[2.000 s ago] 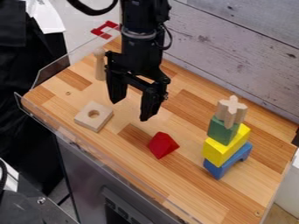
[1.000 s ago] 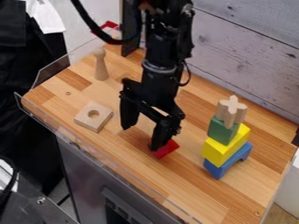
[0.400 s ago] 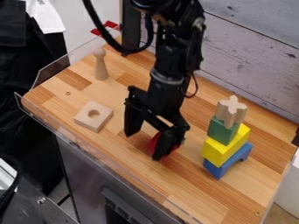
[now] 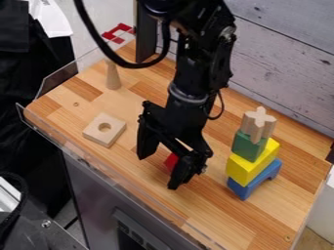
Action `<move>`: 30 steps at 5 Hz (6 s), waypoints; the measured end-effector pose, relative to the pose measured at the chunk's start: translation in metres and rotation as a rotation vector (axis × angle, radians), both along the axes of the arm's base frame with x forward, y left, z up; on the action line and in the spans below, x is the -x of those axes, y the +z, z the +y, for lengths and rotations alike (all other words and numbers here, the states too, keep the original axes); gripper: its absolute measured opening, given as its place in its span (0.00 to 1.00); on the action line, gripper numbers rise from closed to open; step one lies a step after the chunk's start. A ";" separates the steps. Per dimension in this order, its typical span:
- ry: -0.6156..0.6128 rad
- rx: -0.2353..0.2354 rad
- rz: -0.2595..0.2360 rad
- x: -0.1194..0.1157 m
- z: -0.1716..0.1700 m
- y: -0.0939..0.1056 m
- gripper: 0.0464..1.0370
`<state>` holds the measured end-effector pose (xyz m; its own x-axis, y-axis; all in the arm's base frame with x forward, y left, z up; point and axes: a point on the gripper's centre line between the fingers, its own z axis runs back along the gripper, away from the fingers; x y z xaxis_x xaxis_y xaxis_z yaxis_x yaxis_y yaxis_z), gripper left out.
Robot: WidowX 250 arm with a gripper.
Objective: Put the red triangle on top of the plus
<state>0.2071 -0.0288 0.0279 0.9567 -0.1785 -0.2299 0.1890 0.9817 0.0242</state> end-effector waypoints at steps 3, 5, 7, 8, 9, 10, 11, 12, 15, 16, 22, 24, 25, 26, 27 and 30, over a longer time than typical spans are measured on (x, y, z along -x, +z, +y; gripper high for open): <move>0.045 0.022 0.003 -0.028 0.003 -0.026 0.93; 0.092 0.033 -0.008 -0.033 0.010 -0.027 0.46; 0.105 0.112 -0.117 -0.015 0.019 0.038 0.45; 0.077 0.140 -0.188 0.004 0.018 0.090 0.45; 0.015 0.128 -0.222 0.014 0.008 0.130 0.45; -0.078 0.142 -0.223 0.019 -0.019 0.150 0.45; -0.123 0.142 -0.194 0.014 -0.040 0.148 0.45; -0.144 0.139 -0.152 0.000 -0.052 0.134 0.45; -0.149 0.122 -0.085 -0.034 -0.070 0.108 0.45; -0.143 0.121 -0.079 -0.038 -0.071 0.106 0.45; -0.109 0.112 -0.017 -0.044 -0.070 0.099 0.96; -0.051 0.212 -0.084 -0.024 -0.027 0.148 0.96; 0.017 0.200 -0.068 -0.015 0.007 0.148 0.96; 0.056 0.163 -0.074 -0.013 0.039 0.136 0.96; 0.041 0.131 -0.113 -0.015 0.048 0.120 0.96; -0.015 0.197 -0.109 -0.012 0.014 0.111 0.96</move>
